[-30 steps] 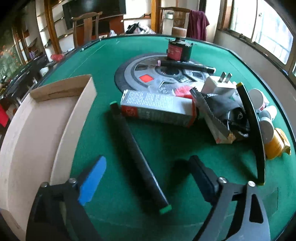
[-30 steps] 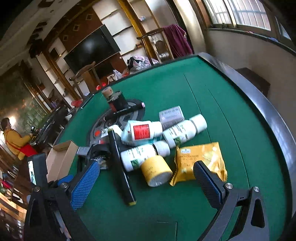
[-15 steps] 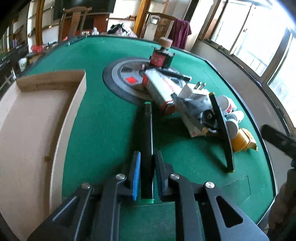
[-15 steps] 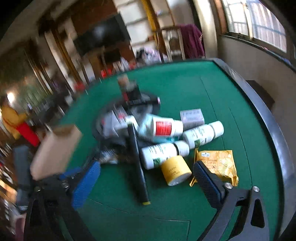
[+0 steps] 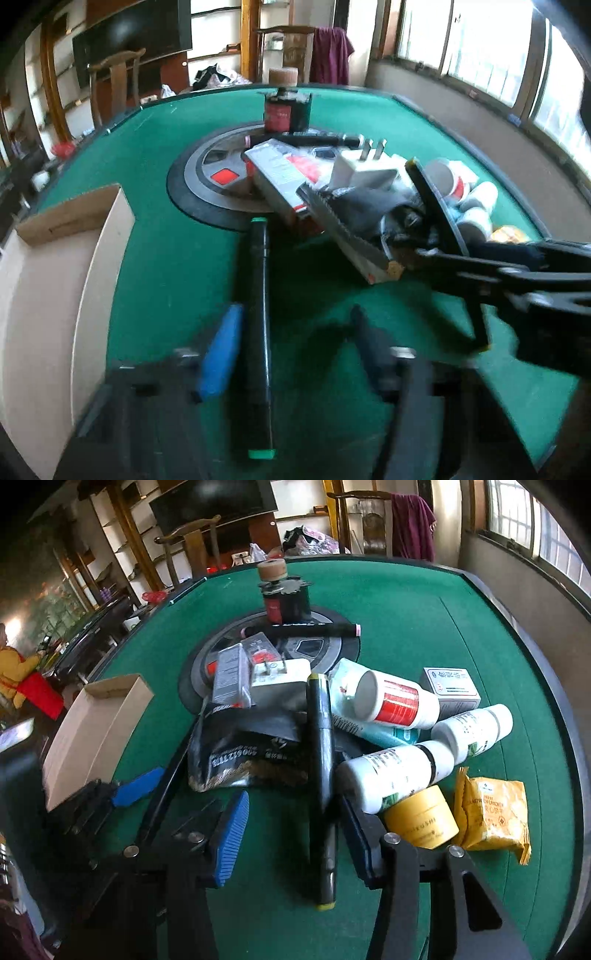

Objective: Organize objects
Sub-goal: 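Grasp the green-capped marker with left gripper while right grasps yellow-capped marker, then carry both markers into the cardboard box and open both grippers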

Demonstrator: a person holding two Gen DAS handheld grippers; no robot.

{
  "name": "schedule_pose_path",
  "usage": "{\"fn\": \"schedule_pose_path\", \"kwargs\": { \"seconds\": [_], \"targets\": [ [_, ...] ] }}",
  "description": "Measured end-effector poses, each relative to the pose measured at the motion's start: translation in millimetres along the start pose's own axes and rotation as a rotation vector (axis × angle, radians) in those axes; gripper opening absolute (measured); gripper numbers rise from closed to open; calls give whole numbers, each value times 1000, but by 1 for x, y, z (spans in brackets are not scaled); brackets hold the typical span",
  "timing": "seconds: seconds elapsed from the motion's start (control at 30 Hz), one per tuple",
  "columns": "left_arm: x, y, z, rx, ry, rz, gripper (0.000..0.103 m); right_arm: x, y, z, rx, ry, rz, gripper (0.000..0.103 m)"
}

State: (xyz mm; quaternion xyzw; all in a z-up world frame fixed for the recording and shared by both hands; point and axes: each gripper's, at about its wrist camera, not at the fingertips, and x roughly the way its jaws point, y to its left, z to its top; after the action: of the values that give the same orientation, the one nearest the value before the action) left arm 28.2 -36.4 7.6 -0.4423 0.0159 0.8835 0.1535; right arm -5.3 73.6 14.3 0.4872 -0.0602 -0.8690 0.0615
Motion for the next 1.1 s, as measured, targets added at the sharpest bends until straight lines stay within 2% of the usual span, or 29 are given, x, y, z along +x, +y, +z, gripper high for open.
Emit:
{"fn": "schedule_pose_path", "kwargs": {
  "seconds": [0.1,0.27,0.33,0.4,0.43,0.63,0.77,0.97,1.1],
  "targets": [
    [-4,22,-2,-98,16,-100,14,7,0,3,14,16,10,53],
    [-25,41,-10,-175,-21,-136,14,23,-3,9,81,55,12,52],
    [-32,42,-12,-172,-32,-133,14,27,-7,10,114,54,8,45],
    [-36,45,-17,-186,-31,-149,14,27,-15,8,155,53,6,17],
    [-37,46,-18,-194,-31,-162,14,28,-21,6,182,59,29,16],
    [-57,53,-28,-225,-70,-188,14,11,-43,-8,273,35,112,15],
    [-84,57,-29,-227,-104,-233,14,-15,-43,-14,281,-2,180,16],
    [-143,79,-16,-237,-185,-275,14,-67,-3,-2,179,-64,305,16],
    [-172,108,9,-244,-211,-244,14,-76,38,19,121,-37,424,16]
  ]
}}
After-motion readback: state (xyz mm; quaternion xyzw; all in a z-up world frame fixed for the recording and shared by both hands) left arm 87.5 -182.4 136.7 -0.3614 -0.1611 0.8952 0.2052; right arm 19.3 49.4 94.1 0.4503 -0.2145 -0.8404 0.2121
